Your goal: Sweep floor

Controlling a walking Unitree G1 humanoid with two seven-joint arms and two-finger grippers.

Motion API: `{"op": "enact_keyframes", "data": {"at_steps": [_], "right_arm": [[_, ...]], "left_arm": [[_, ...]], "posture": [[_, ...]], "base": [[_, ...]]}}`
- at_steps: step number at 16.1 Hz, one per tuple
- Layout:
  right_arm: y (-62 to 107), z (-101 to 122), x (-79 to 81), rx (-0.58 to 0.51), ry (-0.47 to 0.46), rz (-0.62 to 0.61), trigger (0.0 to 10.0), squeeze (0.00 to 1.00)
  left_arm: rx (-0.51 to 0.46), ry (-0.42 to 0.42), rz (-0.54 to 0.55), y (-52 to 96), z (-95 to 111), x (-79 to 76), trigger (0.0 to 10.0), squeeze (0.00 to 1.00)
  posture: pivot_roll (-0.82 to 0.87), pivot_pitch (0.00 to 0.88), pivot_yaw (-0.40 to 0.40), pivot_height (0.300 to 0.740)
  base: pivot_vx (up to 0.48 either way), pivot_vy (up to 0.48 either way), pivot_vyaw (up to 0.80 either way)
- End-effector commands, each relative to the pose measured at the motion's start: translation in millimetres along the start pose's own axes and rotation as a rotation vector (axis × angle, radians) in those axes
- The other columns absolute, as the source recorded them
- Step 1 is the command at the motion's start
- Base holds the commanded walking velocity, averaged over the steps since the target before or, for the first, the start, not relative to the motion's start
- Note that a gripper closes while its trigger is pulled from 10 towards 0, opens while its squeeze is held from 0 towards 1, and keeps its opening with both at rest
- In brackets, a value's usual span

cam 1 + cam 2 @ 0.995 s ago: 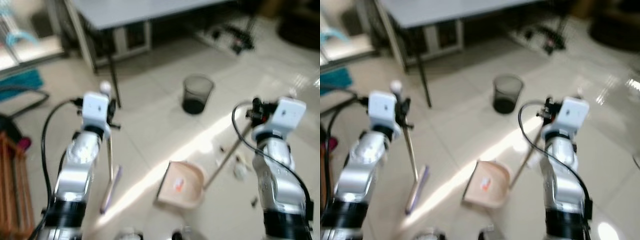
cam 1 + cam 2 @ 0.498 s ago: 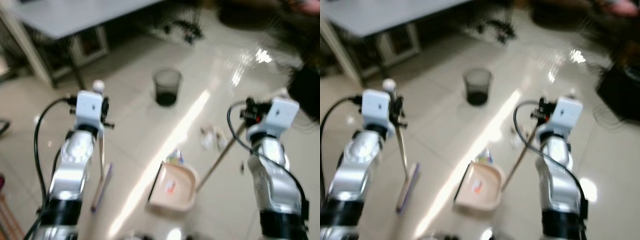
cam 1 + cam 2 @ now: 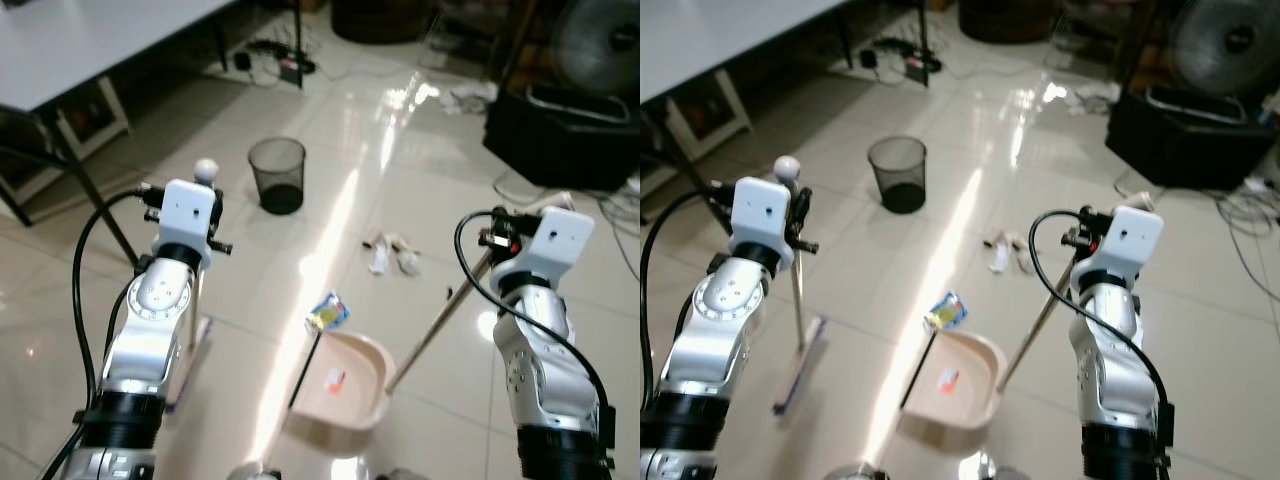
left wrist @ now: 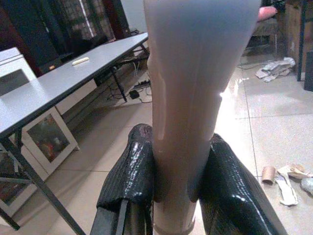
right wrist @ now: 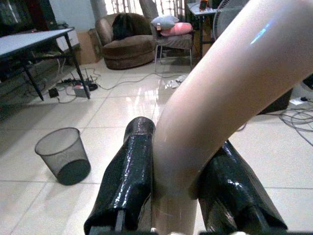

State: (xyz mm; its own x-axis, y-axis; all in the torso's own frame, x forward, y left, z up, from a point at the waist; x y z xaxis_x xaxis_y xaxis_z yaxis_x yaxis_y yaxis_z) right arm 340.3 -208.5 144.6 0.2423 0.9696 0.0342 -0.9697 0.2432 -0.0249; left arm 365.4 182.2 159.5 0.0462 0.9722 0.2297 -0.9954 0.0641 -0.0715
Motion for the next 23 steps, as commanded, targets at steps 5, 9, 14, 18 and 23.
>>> {"op": "enact_keyframes", "data": {"at_steps": [5,9,14,18,23], "right_arm": [[-3.0,15,1.6,-0.056,0.05,0.006,10.0,0.0],[-4.8,19,3.6,-0.069,0.018,0.017,10.0,0.0],[-7.3,25,3.4,-0.111,0.094,0.015,10.0,0.0],[-6.8,25,9.8,-0.124,0.095,0.038,10.0,0.0],[-6.6,25,8.1,-0.129,0.103,0.037,10.0,0.0]], "left_arm": [[-0.039,0.078,-0.012,-1.7,11,-3.7,10.0,0.0],[-0.061,0.102,-0.019,-2.6,17,-5.3,10.0,0.0],[-0.058,0.103,-0.016,-2.8,16,-4.6,10.0,0.0],[-0.054,0.096,-0.007,-3.9,15,-1.8,10.0,0.0],[-0.048,0.097,-0.003,-4.2,13,-3.0,10.0,0.0]], "posture": [[0.02,0.069,0.032,0.74],[0.02,0.07,0.03,0.74],[0.01,0.072,0.03,0.74],[0.02,0.069,0.028,0.74],[0.01,0.075,0.031,0.74]], "base": [[0.0,0.0,0.0],[0.071,0.0,-0.38],[0.296,0.0,-0.12],[0.301,0.0,0.0],[0.301,0.0,0.0]]}}
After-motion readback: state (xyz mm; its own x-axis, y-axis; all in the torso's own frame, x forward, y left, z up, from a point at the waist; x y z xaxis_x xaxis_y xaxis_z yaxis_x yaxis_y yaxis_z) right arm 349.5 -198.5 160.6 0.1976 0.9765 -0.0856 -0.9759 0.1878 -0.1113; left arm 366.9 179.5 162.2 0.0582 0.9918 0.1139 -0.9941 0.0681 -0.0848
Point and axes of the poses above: a point about 5 cm out from each wrist's last joint towards the gripper, its own y axis pointing back from the gripper into the wrist, its own z axis along the axis of the wrist's last joint, x = y × z, the point moved 5 cm from there along -y, pointing out of the wrist towards the gripper, and after that the axes turned 5 degrees about y, right-handed, at the moved point
